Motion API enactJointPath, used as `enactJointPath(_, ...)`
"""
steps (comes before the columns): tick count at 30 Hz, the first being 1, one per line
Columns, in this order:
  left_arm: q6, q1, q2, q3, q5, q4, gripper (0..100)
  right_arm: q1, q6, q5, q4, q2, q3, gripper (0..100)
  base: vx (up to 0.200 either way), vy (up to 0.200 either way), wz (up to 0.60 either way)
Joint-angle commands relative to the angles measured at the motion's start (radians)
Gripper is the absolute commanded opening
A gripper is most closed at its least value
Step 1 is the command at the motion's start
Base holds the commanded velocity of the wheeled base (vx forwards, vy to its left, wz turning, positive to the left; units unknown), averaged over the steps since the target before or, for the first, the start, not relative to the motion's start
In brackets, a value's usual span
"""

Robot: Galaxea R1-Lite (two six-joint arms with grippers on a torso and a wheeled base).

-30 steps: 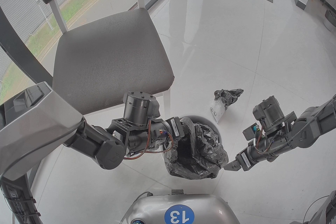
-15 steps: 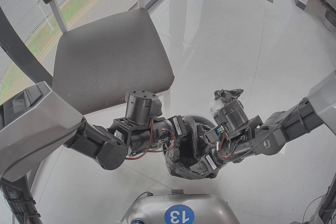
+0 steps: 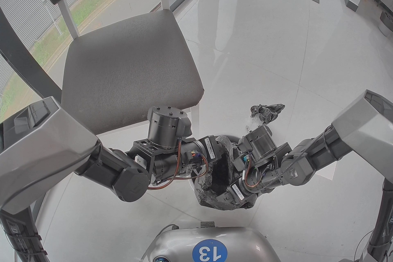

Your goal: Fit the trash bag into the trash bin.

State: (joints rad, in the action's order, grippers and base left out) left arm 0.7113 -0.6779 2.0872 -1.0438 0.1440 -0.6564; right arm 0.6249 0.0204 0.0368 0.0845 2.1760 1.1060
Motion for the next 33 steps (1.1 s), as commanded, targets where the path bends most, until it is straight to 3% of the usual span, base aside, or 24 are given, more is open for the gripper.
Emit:
enactJointPath(1, 0.000, -0.002, -0.013, 0.010, 0.000, -0.002, 0, -0.039, 0.004, -0.003, 0.018, 0.036, 0.000, 100, 0.000, 0.000, 0.00)
enactJointPath(9, 0.000, -0.003, -0.029, 0.048, 0.000, -0.012, 0, -0.093, 0.004, -0.006, 0.023, 0.010, 0.000, 100, 0.000, 0.000, 0.00)
enactJointPath(22, 0.000, -0.002, -0.042, 0.074, 0.002, -0.045, 0, -0.080, -0.005, -0.006, 0.090, 0.045, 0.012, 100, 0.000, 0.000, 0.00)
enactJointPath(23, 0.000, -0.003, -0.041, 0.074, 0.002, -0.045, 0, -0.079, -0.005, -0.006, 0.089, 0.047, 0.017, 0, 0.000, 0.000, 0.00)
enactJointPath(33, 0.000, -0.003, -0.042, 0.071, 0.002, -0.046, 0, -0.051, 0.000, -0.021, 0.084, 0.038, 0.023, 0, 0.000, 0.000, 0.00)
